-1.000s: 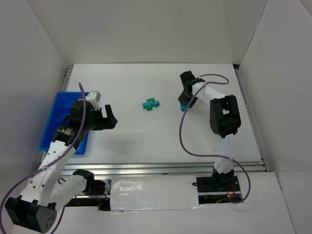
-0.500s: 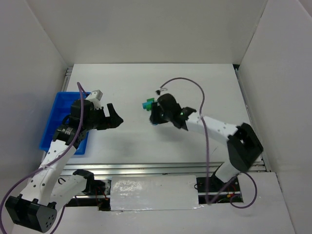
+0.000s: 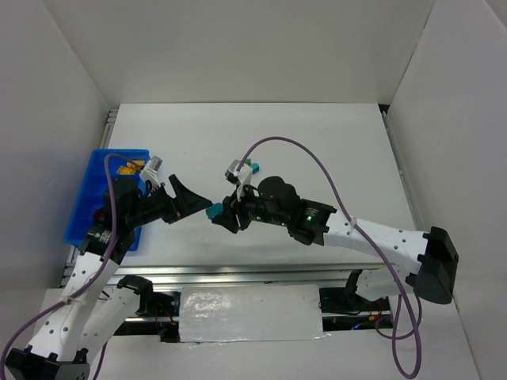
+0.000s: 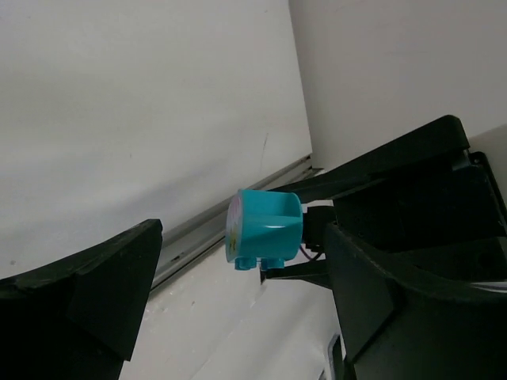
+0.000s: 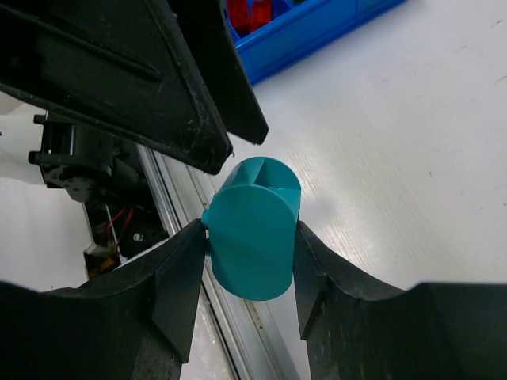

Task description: Sort the legos into containers by color

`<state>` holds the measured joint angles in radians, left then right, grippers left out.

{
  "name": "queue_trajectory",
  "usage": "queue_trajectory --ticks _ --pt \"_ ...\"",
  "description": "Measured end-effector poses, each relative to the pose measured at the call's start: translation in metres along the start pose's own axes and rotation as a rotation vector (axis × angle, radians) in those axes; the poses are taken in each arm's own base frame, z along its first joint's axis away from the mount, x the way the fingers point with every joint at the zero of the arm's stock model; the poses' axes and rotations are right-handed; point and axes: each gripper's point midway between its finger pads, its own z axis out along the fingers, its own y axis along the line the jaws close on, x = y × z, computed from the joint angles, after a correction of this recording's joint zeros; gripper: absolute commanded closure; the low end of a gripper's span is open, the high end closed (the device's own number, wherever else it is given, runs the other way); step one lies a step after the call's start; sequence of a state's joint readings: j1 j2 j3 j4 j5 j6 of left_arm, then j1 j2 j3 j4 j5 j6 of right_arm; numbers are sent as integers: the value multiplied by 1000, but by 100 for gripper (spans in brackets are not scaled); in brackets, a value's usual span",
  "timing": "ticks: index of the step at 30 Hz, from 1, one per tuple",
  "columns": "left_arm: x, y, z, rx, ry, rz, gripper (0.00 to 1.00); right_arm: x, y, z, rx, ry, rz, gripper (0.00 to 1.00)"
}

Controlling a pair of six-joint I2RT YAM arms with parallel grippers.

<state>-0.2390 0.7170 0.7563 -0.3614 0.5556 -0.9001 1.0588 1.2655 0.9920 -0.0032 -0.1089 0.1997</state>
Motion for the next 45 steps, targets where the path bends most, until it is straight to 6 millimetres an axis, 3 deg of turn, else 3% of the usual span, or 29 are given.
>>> queue_trajectory --ticks 8,10,12,13,16,17,18,19,20,24,27,30,34,37,40,43,45 --pt "12 -2 -3 39 27 -60 13 -15 9 11 8 -15 -50 100" --pt "13 0 0 32 40 -71 23 -20 9 15 10 -19 -58 100" --pt "13 1 3 29 49 -77 47 -16 7 19 21 9 -65 100" --pt "13 1 3 32 55 -74 70 -11 5 21 25 32 -70 100" --pt "13 7 7 11 64 -37 96 -5 3 30 26 70 -69 100" --pt "12 10 8 -3 65 -34 100 -4 3 31 25 73 -68 96" --pt "11 11 8 -15 63 -27 100 -4 2 32 25 75 -67 64" --pt "9 12 7 -31 59 -21 100 -3 1 33 26 76 -66 42" --pt "6 13 7 -52 53 -13 100 -4 1 34 27 71 -64 1" --pt "-26 40 -2 -284 -99 -1 100 -11 4 38 15 34 -54 0" --pt "-64 84 -30 -592 -296 -26 100 -8 -5 39 43 28 -26 0" --pt "-96 142 -82 -948 -499 -106 100 8 -29 34 107 53 10 0" --pt "-107 213 -167 -1336 -697 -299 100 29 -48 23 167 93 39 0" --pt "-93 242 -212 -1509 -755 -433 100 36 -49 14 178 103 42 0" --pt "-85 259 -232 -1590 -762 -519 100 36 -48 5 180 91 42 0" --pt "-76 281 -239 -1619 -734 -620 100 39 -48 -3 183 98 41 0" --pt "-83 288 -244 -1623 -759 -629 100 42 -49 -6 188 109 40 0"
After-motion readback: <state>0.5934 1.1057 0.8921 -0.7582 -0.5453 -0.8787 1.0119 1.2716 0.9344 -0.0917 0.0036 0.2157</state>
